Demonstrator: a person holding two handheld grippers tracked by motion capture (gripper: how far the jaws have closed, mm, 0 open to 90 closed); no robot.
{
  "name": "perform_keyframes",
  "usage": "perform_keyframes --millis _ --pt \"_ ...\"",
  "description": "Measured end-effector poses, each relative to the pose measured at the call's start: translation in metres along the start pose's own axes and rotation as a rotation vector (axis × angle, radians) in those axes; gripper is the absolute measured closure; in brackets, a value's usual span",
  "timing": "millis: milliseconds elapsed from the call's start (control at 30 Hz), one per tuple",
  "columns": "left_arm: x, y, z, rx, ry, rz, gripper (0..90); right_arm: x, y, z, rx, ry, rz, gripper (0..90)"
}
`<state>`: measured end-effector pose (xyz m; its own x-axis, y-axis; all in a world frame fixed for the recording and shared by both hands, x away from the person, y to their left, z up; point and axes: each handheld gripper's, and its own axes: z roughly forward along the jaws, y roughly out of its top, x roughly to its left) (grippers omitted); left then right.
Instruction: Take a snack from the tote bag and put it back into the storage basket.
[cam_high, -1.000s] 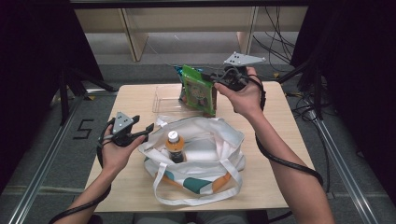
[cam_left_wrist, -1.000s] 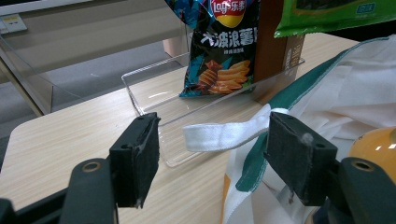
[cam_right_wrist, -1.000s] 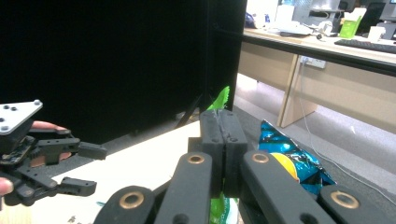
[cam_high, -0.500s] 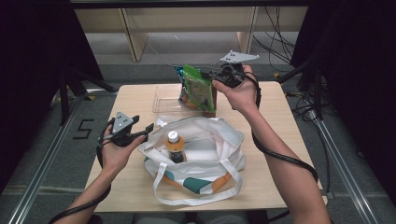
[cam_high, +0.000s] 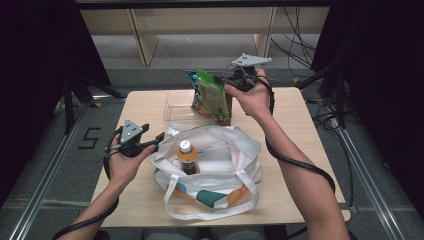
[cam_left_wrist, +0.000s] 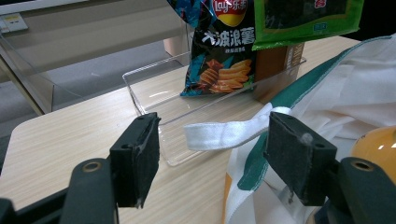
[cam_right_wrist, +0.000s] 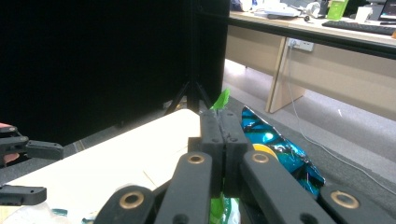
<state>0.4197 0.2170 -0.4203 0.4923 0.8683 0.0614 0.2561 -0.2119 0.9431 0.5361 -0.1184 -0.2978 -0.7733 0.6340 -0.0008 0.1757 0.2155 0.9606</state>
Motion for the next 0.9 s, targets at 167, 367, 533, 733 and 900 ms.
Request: perform_keyframes --millis 167,367,533,733,900 --pt "0.000 0.000 0.000 0.001 0.000 0.000 34.3 -0.002 0.003 0.005 0.005 -0.002 -0.003 90.0" --pt "0.000 0.000 0.000 -0.001 0.001 0.000 34.3 -0.002 0.005 0.012 -0.001 -0.006 -0.005 90.0" --pt "0.000 0.000 0.000 -0.002 0.001 -0.003 34.3 -0.004 0.005 0.018 0.005 -0.001 -0.004 90.0" --pt "0.000 0.000 -0.001 -0.001 0.001 0.000 34.4 -0.003 0.005 0.026 0.004 0.003 -0.001 90.0" --pt "0.000 0.000 -0.001 0.000 0.001 0.000 34.4 -0.002 0.006 0.033 -0.001 0.000 0.005 90.0"
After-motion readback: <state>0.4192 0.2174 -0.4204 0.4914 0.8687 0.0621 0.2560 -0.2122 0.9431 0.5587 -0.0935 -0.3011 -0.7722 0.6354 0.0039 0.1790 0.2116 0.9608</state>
